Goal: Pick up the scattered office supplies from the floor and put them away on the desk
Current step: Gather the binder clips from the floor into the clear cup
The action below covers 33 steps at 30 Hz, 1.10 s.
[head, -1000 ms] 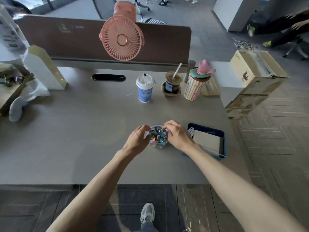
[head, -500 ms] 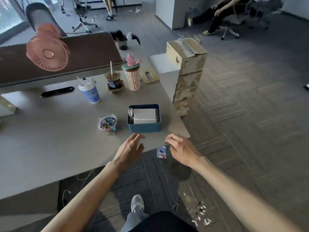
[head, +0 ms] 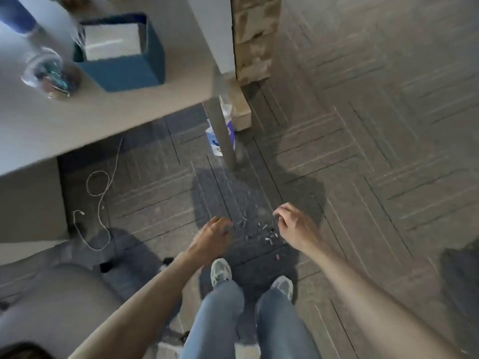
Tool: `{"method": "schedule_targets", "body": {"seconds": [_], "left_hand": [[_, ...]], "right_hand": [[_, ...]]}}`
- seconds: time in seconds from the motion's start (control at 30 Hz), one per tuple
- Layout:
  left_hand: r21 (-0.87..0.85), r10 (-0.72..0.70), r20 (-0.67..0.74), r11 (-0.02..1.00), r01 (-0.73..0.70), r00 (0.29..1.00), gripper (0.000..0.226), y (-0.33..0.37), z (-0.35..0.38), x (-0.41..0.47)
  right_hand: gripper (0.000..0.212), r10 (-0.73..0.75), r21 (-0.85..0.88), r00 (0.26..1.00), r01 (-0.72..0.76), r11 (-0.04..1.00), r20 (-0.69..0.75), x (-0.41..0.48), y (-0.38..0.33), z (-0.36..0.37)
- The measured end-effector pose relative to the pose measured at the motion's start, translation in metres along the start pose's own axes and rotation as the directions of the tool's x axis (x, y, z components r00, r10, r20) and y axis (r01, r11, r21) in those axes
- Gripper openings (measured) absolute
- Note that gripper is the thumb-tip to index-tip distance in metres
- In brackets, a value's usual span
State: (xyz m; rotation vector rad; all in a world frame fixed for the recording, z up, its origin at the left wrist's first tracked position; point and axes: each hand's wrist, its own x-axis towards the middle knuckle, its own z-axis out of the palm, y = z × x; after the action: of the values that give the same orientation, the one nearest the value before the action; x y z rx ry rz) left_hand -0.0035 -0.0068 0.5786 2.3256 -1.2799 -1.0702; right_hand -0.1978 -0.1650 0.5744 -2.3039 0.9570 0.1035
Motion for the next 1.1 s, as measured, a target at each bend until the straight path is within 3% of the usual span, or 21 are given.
{"method": "schedule_targets", "body": {"seconds": [0.2, 0.37, 0.53, 0.63, 0.8, 0.9, 0.93, 1.1], "left_hand": [[-0.035, -0.105, 0.185, 0.993, 0.113, 0.977, 0.03, -0.069, 0.124, 0.047], [0.001, -0.013, 0.209, 1.0, 0.013, 0.978, 0.028, -0.15, 0.221, 0.128], [0.057, 0.16, 0.142, 0.984, -0.169, 0.977, 0.026, -0.235, 0.331, 0.246], [0.072, 0.244, -0.024, 0.968, -0.242, 0.969, 0.032, -0.262, 0.373, 0.315], [0.329, 0.385, -0.222, 0.894, -0.303, 0.896, 0.053, -0.286, 0.405, 0.422], [0.384, 0.218, -0.117, 0.91, -0.159, 0.969, 0.061, -0.29, 0.405, 0.448], [0.421, 0.216, -0.064, 0.891, -0.17, 0.974, 0.063, -0.292, 0.404, 0.445], [0.447, 0.52, 0.098, 0.739, -0.504, 0.849, 0.068, -0.307, 0.421, 0.392]], "right_hand": [[0.021, 0.139, -0.025, 0.989, -0.138, 0.99, 0.055, -0.006, 0.103, 0.113], [0.023, 0.176, -0.069, 0.984, -0.175, 0.982, 0.008, 0.036, 0.205, 0.233], [0.027, 0.117, -0.087, 0.992, -0.12, 0.989, -0.037, 0.096, 0.31, 0.36], [0.046, 0.054, -0.168, 0.998, -0.058, 0.984, -0.027, 0.136, 0.36, 0.419], [0.062, 0.02, -0.287, 0.993, -0.053, 0.957, -0.116, 0.172, 0.399, 0.48], [0.057, -0.12, -0.317, 0.988, 0.083, 0.945, -0.099, 0.165, 0.4, 0.488], [0.057, -0.145, -0.337, 0.988, 0.118, 0.934, -0.056, 0.159, 0.397, 0.483], [0.066, -0.105, -0.32, 0.986, 0.141, 0.937, 0.127, 0.136, 0.394, 0.467]]}}
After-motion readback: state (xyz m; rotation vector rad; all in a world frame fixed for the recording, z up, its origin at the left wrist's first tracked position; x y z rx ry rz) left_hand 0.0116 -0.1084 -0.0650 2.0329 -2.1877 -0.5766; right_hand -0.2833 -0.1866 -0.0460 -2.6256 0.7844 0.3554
